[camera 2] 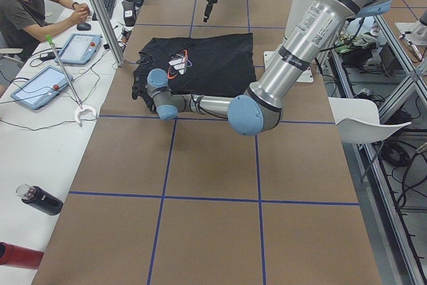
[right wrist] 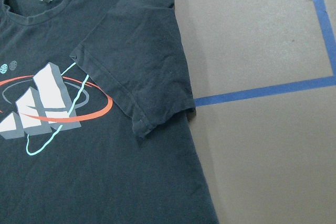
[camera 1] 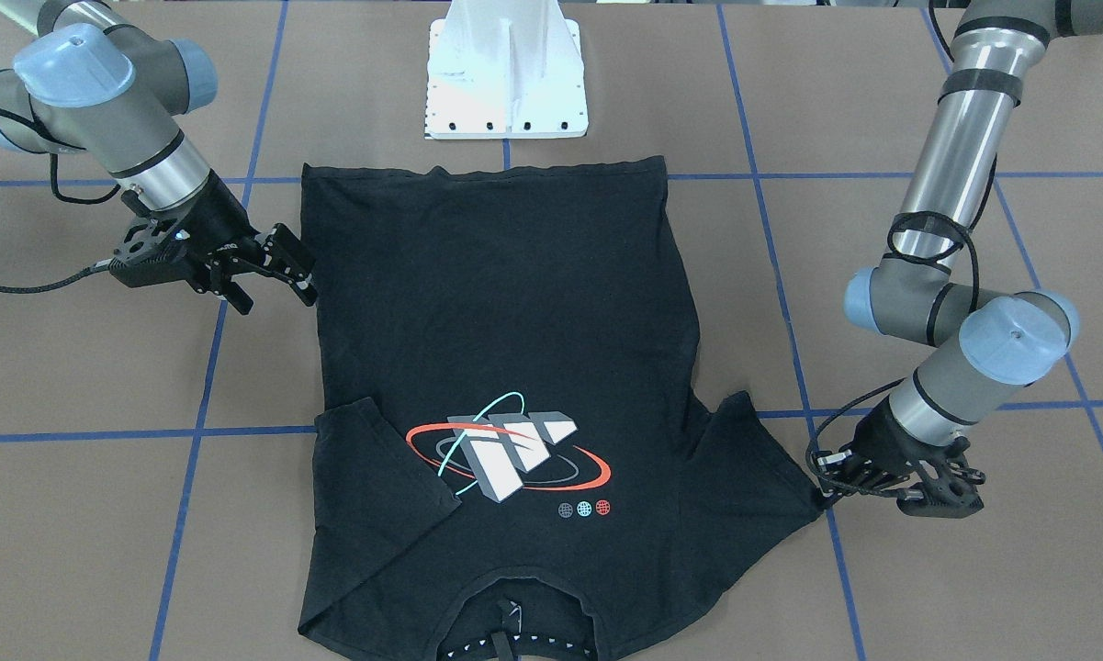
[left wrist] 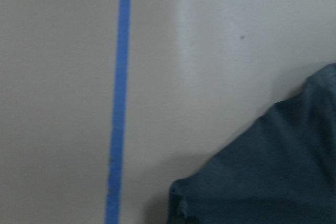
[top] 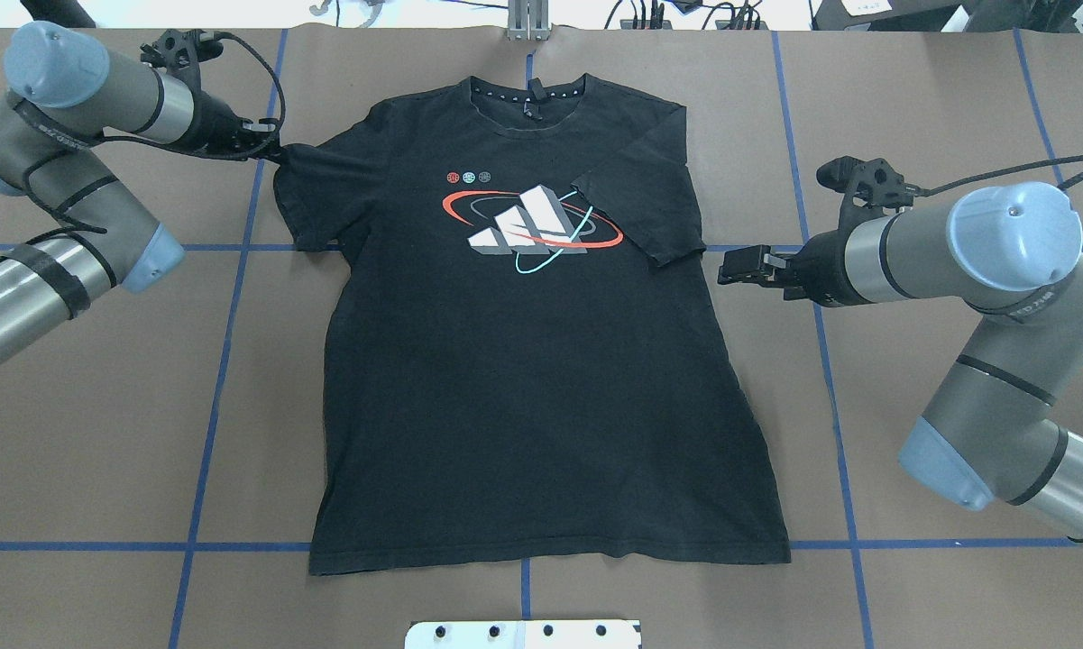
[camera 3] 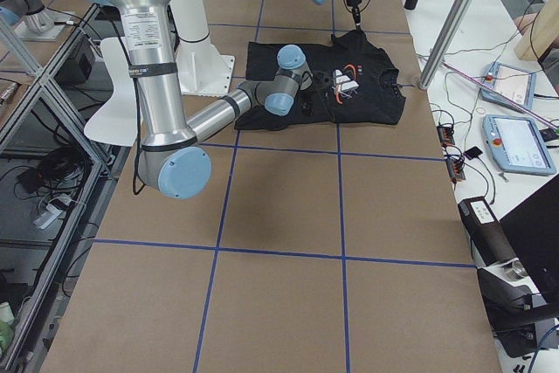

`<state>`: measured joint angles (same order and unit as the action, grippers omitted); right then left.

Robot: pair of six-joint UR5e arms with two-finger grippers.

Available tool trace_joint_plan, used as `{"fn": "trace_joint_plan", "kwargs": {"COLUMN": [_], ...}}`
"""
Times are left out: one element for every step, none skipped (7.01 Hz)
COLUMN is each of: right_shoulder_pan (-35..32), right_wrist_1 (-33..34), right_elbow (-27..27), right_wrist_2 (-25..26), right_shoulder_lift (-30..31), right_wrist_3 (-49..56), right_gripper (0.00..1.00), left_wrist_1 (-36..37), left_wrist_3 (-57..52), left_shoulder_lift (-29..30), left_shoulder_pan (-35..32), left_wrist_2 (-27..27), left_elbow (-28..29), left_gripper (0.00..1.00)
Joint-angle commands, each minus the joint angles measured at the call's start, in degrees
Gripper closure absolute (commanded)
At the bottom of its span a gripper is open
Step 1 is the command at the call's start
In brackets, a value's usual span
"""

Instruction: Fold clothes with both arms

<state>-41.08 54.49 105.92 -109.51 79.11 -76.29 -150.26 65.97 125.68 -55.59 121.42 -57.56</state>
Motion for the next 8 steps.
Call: {"fn": "trace_joint_plan", "kwargs": {"right_shoulder_pan": [0.03, 0.12, 0.12, 0.12, 0.12, 0.12, 0.12, 0.12], "right_wrist_1": [0.09, 0.0, 0.0, 0.09, 0.09, 0.09, 0.09, 0.09], "right_elbow": [-0.18, -0.45, -0.45, -0.45, -0.45, -0.45, -0.45, -0.53], "right_wrist_2": [0.0, 0.0, 0.0, 0.0, 0.0, 0.0, 0.0, 0.0], "right_shoulder_lift": [-0.1, -0.27, -0.27, -0.19, -0.19, -0.27, -0.19, -0.19], "right_wrist_3": [0.0, 0.0, 0.0, 0.0, 0.0, 0.0, 0.0, 0.0], "right_gripper": [0.01, 0.01, 0.01, 0.01, 0.01, 0.01, 0.01, 0.01], "left_wrist_1": [2.33, 2.95, 3.21, 4.96, 7.5, 7.87, 7.87, 7.79], "left_wrist_3": [8.25, 11.69, 15.99, 17.68, 19.09, 19.37, 19.89, 21.38], "left_shoulder_lift": [0.62, 2.62, 4.65, 6.41, 8.42, 9.05, 9.23, 10.11], "left_shoulder_pan": [1.35, 2.32, 4.5, 5.57, 6.8, 8.38, 8.92, 9.62], "left_wrist_2": [0.04, 0.04, -0.74, -1.45, -3.28, -5.39, -6.02, -6.11], "left_elbow": [-6.32, -6.77, -6.69, -6.69, -6.69, -6.6, -6.6, -6.25], "left_gripper": [1.0, 1.0, 1.0, 1.0, 1.0, 1.0, 1.0, 1.0]}}
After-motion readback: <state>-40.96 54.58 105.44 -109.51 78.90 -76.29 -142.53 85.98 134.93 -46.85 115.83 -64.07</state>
